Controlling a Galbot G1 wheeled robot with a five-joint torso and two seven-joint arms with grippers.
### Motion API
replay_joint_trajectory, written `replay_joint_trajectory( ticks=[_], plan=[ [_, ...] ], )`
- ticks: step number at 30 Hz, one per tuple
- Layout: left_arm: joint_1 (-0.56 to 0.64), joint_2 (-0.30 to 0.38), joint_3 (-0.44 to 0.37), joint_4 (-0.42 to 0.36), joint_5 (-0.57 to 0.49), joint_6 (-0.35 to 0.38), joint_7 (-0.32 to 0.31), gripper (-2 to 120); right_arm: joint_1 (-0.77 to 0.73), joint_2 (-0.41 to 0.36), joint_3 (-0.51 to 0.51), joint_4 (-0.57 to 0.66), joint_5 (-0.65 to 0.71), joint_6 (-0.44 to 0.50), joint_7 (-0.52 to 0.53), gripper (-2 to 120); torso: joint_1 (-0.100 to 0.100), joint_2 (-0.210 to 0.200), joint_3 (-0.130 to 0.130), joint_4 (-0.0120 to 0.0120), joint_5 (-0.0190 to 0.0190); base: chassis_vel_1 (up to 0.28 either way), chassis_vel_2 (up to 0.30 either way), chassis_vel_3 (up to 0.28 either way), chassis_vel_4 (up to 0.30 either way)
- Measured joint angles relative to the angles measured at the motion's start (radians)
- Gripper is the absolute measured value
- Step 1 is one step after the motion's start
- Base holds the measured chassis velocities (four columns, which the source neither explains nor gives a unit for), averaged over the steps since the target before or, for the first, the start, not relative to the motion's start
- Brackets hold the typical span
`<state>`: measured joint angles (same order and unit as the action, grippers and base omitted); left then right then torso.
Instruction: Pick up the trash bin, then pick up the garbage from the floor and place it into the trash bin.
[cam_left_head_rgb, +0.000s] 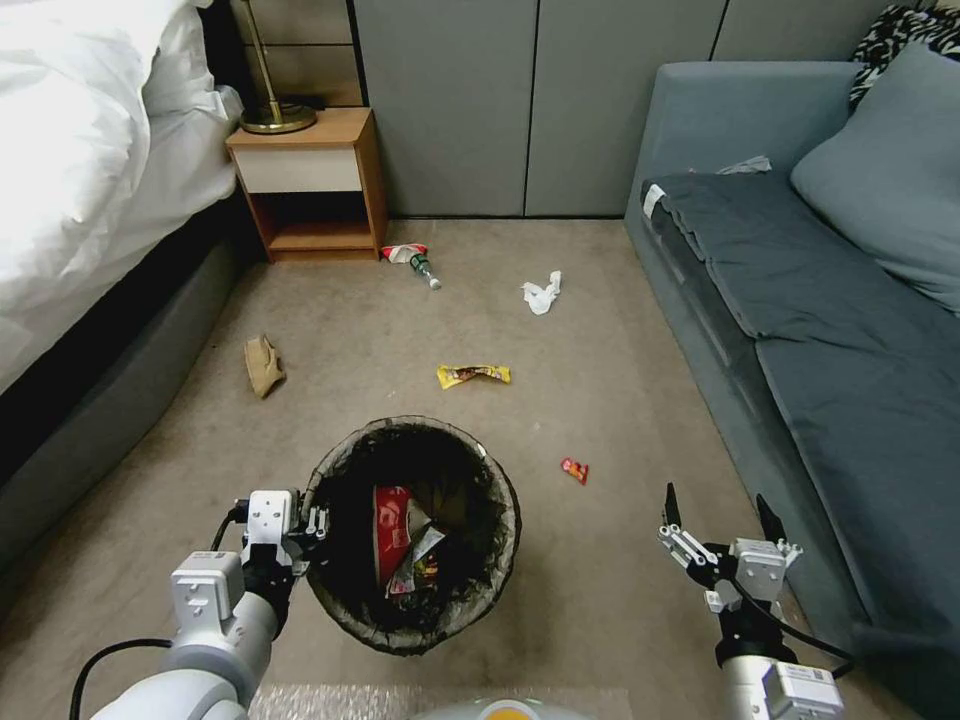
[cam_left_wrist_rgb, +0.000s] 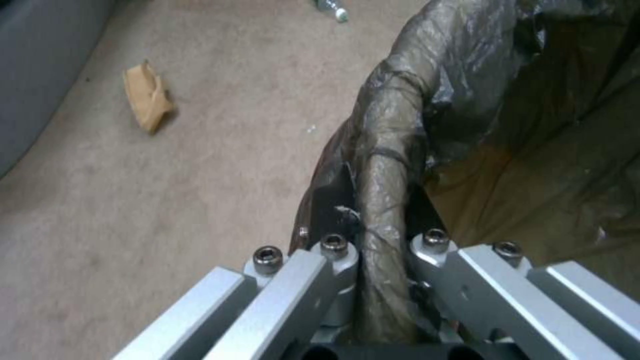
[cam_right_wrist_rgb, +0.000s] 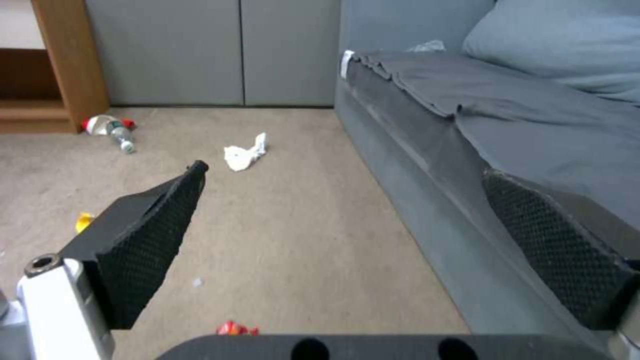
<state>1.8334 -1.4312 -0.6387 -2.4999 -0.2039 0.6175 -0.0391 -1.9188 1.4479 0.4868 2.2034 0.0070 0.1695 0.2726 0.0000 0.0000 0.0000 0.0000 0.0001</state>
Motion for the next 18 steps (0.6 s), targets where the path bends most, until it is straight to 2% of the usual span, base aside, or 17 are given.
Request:
replay_joint_trajectory(
  ticks=[18],
  plan=[
    [0.001, -0.006, 0.000, 0.000, 0.001, 0.000, 0.001, 1, 0.004, -0.001, -0.006, -0.010, 0.000, -0.002, 0.000, 100, 0.000, 0.000, 0.000, 0.0001, 0.0002, -0.162, 0.158, 0.160, -0.164]
  ],
)
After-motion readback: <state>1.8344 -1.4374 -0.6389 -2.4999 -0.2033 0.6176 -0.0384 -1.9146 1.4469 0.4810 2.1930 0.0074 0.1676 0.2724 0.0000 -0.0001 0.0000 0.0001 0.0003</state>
